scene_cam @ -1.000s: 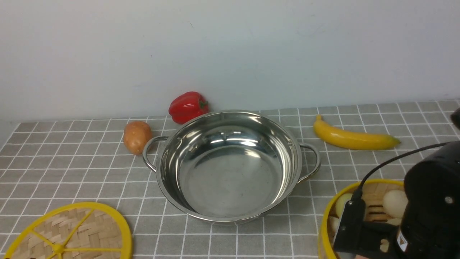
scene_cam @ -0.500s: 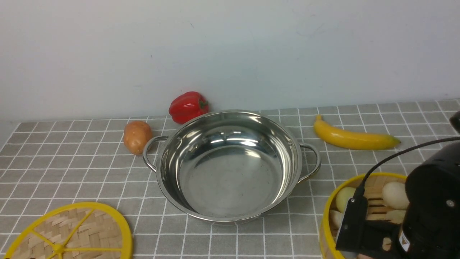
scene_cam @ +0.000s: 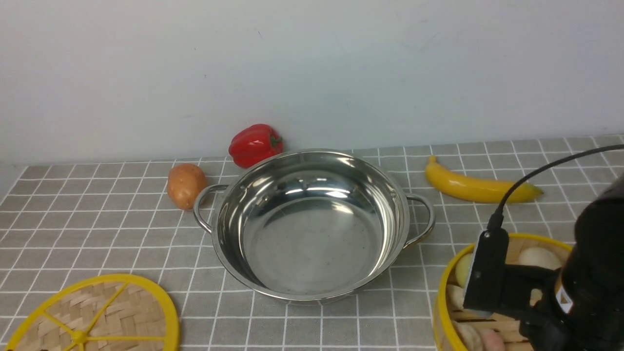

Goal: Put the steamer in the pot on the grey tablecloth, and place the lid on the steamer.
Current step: 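Reach for and grasp the rim of the bamboo steamer holding the buns with the right gripper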

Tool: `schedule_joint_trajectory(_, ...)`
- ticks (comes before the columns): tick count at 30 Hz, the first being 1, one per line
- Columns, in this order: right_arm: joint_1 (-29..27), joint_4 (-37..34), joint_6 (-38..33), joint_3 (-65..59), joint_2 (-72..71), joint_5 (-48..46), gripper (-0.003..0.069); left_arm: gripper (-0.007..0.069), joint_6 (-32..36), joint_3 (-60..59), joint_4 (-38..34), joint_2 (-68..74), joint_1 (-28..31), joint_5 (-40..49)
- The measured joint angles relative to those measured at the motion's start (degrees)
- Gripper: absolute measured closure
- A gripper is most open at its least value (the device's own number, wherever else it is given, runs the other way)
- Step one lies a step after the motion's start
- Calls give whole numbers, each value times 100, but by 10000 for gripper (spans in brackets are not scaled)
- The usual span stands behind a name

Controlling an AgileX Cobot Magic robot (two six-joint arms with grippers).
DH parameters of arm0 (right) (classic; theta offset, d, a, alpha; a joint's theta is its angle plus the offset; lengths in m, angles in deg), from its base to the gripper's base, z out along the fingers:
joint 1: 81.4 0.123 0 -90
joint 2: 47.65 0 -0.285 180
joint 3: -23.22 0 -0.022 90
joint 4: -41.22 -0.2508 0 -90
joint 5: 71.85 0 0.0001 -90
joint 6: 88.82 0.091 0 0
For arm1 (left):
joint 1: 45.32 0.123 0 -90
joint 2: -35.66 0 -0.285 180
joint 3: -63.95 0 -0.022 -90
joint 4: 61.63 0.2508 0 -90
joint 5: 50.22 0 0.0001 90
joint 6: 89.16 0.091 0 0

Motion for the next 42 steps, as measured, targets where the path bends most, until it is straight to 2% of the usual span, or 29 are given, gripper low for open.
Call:
schedule_joint_trajectory(4, 0, 296, 366, 0, 378, 0, 263, 382, 0, 0, 0, 0, 0, 0)
schedule_joint_trajectory(11, 0, 266, 677, 0, 618, 73, 263, 382, 0, 0, 0, 0, 0, 0)
schedule_joint_trajectory(22, 0, -301, 360, 0, 618, 308, 261, 382, 0, 0, 0, 0, 0, 0)
schedule_joint_trajectory(42, 0, -333, 77, -43, 1184, 372, 300, 382, 0, 0, 0, 0, 0, 0)
